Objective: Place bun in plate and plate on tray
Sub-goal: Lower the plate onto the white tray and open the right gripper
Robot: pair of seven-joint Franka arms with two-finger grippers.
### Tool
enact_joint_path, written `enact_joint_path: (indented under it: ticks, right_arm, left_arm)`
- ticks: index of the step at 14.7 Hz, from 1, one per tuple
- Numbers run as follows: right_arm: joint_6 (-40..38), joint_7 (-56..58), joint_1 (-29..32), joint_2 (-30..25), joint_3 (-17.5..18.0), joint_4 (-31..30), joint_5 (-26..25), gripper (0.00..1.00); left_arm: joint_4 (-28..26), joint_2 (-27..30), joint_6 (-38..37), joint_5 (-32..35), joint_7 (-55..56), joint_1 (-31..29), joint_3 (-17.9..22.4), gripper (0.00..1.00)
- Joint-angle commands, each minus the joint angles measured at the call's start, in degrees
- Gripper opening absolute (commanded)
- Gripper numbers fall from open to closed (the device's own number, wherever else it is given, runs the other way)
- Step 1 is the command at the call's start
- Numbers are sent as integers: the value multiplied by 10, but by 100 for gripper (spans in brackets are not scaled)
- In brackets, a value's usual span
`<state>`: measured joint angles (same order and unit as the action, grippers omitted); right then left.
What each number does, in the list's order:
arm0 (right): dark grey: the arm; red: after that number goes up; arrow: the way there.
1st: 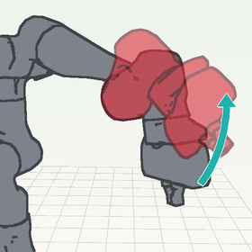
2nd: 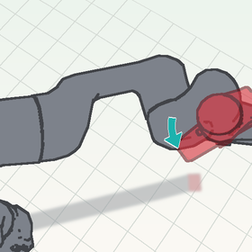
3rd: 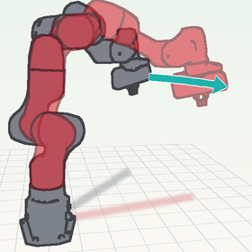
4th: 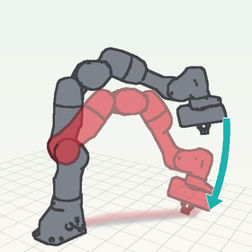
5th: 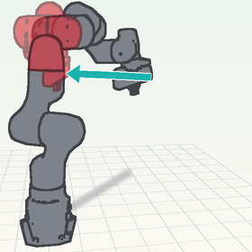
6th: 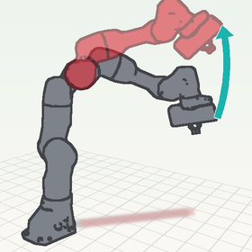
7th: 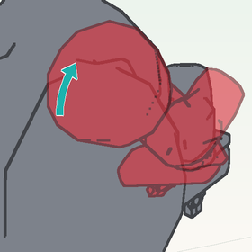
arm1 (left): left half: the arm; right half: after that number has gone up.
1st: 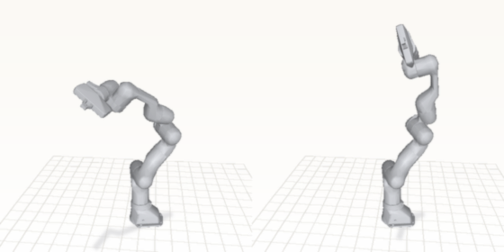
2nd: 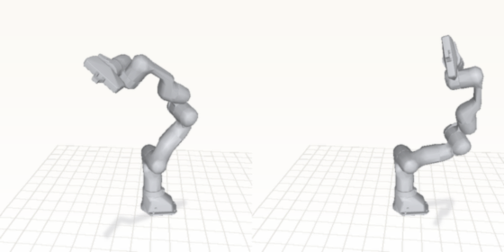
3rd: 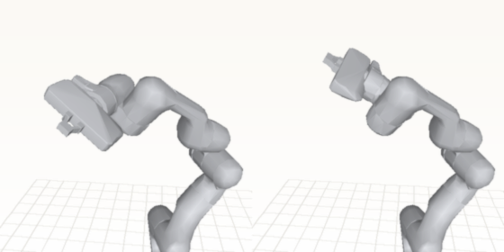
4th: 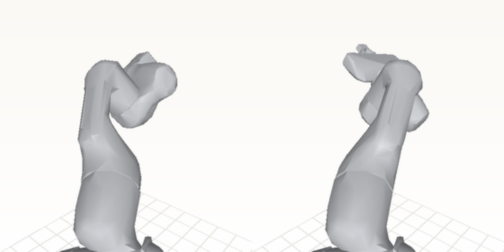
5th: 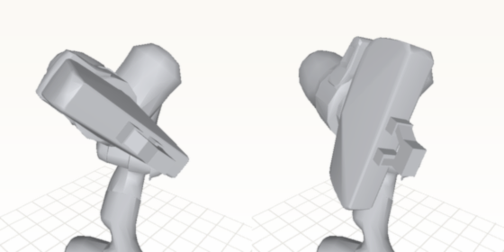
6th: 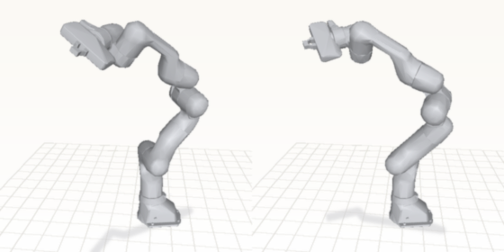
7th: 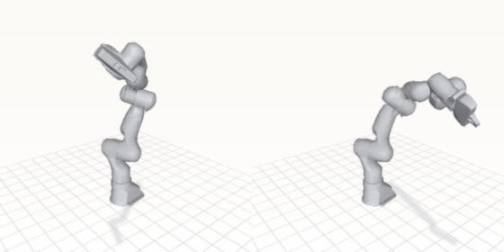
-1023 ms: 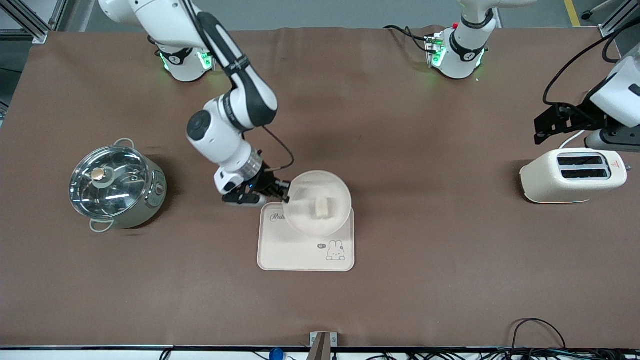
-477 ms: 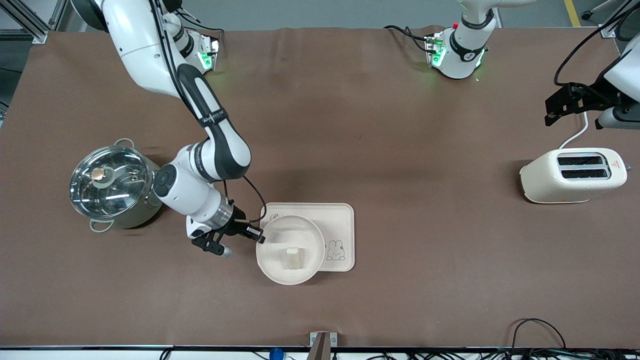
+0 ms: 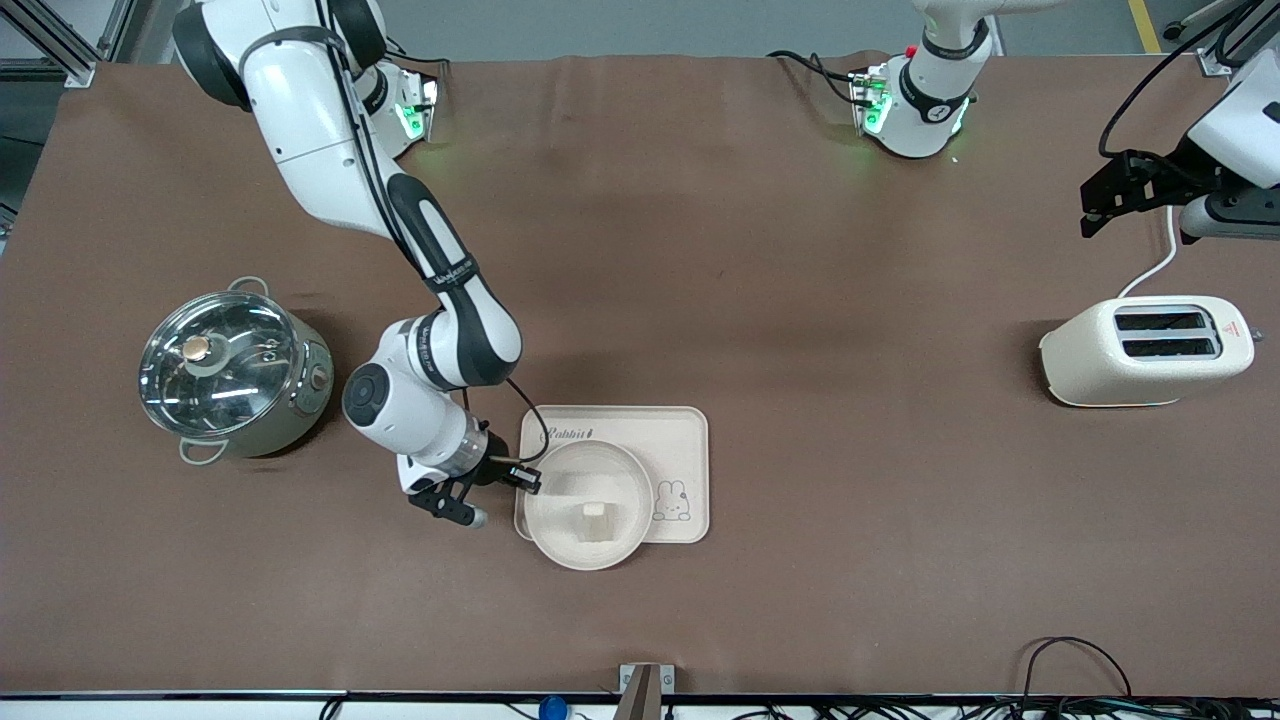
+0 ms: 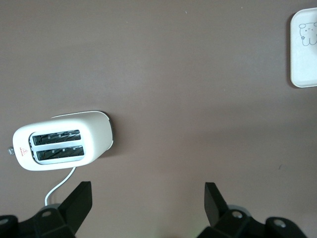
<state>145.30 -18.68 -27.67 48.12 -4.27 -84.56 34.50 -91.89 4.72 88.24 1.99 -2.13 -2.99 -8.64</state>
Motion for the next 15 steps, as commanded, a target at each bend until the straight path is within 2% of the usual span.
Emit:
enact_joint_path:
  ticks: [1,5,9,10,11,12,14,15]
  right_arm:
    - [10,-14,-22,-30,2,-43,-12,0]
    - [62,-8,-52,-41,1,-83,-12,0]
    - [60,22,-42,-46,2,-90,-12,1]
    - [63,19,-43,-46,2,-93,-10,11]
    - [63,10,-41,-47,2,-93,-9,54]
    - [63,2,-42,-48,1,-93,-8,92]
    - [61,-3,-40,-56,1,-93,-8,100]
    - [58,-12,-39,-62,1,-92,-8,100]
  left_arm:
    - [7,-3,6,1,-5,-8,-6,100]
    - [16,-8,6,4,-3,-9,-5,100]
    - [16,-8,6,4,-2,-9,-5,100]
    - [16,-8,6,0,-2,-10,-5,100]
    - [16,-8,6,-1,-2,-9,-5,100]
    - [16,-11,5,-1,-2,-9,-5,100]
    - [16,-13,1,-1,-2,-10,-5,100]
    - [16,-13,1,0,-2,-10,-5,100]
